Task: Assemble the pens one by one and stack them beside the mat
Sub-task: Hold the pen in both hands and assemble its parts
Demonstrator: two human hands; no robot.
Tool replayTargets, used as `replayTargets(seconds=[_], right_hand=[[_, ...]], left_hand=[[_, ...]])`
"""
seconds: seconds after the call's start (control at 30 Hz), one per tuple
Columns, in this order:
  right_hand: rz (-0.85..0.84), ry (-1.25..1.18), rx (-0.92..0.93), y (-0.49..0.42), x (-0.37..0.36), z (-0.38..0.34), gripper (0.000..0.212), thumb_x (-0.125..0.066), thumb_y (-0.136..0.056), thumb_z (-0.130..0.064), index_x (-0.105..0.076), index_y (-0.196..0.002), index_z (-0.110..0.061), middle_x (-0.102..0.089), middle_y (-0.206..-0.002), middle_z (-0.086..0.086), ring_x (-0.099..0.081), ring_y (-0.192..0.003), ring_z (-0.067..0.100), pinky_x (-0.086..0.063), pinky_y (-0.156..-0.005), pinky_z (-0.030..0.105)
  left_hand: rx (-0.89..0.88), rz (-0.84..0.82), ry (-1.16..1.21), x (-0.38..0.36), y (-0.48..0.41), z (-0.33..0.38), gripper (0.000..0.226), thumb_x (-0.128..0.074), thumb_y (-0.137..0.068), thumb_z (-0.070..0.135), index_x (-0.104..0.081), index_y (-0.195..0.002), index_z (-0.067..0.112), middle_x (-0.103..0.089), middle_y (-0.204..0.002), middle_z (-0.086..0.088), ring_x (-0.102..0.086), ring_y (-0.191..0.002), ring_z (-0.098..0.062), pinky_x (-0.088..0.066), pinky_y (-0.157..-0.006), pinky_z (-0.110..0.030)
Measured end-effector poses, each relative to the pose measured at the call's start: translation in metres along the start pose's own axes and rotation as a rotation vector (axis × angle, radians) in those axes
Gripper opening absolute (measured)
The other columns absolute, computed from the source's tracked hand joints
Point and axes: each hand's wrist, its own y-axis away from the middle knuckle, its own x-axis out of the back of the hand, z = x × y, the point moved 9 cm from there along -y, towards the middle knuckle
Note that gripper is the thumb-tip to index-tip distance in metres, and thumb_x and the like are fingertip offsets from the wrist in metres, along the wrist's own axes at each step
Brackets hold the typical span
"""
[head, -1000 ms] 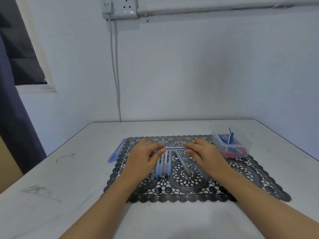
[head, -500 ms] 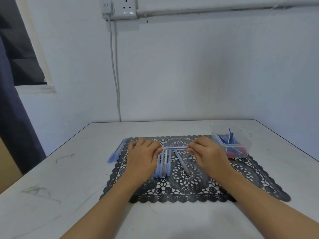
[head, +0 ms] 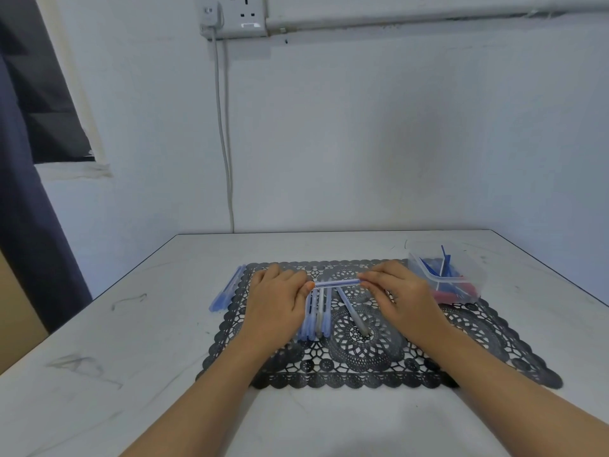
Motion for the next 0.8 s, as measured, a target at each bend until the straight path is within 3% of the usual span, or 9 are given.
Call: replayTargets(seconds=[0.17, 0.33, 0.53, 0.63, 0.8], right_hand=[[0.0, 0.027, -0.008, -0.002, 0.0, -0.001, 0.022, -0.07, -0.077, 0.002, -0.067, -0.097, -0.006, -0.059, -0.087, 0.0, -0.053, -0.077, 0.003, -0.047, -0.077, 0.012], [-0.027, 0.029, -0.051, -0.002, -0.008, 0.004, 0.034, -0.056, -0.08, 0.0, -0.063, -0.113, -0.006, -0.049, -0.09, -0.004, -0.047, -0.079, 0.003, -0.039, -0.079, 0.007], [-0.116, 0.033, -0.067, 0.003, -0.018, 0.006, 0.039, -0.042, -0.089, -0.033, -0.063, -0.115, -0.014, -0.06, -0.113, -0.001, -0.056, -0.103, 0.009, -0.046, -0.09, 0.023], [-0.102, 0.047, -0.022, 0.003, -0.017, -0.001, 0.038, -0.042, -0.09, -0.027, -0.062, -0.118, -0.011, -0.064, -0.113, 0.003, -0.058, -0.104, 0.012, -0.046, -0.092, 0.024], [-0.022, 0.098, 0.057, 0.001, -0.008, -0.008, 0.033, -0.048, -0.084, -0.011, -0.066, -0.111, -0.008, -0.069, -0.097, 0.007, -0.064, -0.088, 0.018, -0.053, -0.082, 0.03]], left_hand=[[-0.018, 0.012, 0.025, 0.001, 0.0, 0.002, 0.044, -0.022, -0.091, 0.045, -0.059, -0.082, 0.023, -0.043, -0.073, 0.018, -0.036, -0.077, -0.011, -0.025, -0.077, -0.03], [-0.099, 0.088, 0.012, 0.008, 0.001, 0.011, 0.031, -0.033, -0.092, 0.035, -0.055, -0.075, 0.023, -0.038, -0.068, 0.019, -0.034, -0.072, -0.011, -0.029, -0.075, -0.031], [-0.072, 0.159, -0.058, 0.014, 0.0, 0.005, 0.026, -0.036, -0.092, 0.034, -0.054, -0.075, 0.026, -0.043, -0.068, 0.018, -0.031, -0.073, -0.008, -0.024, -0.073, -0.029], [-0.04, 0.165, -0.075, 0.013, -0.001, -0.002, 0.027, -0.036, -0.091, 0.036, -0.057, -0.078, 0.025, -0.055, -0.071, 0.014, -0.031, -0.075, -0.007, -0.022, -0.073, -0.029], [-0.035, 0.171, -0.069, 0.012, -0.001, -0.003, 0.027, -0.037, -0.091, 0.035, -0.058, -0.078, 0.024, -0.057, -0.072, 0.012, -0.031, -0.074, -0.008, -0.026, -0.074, -0.031]])
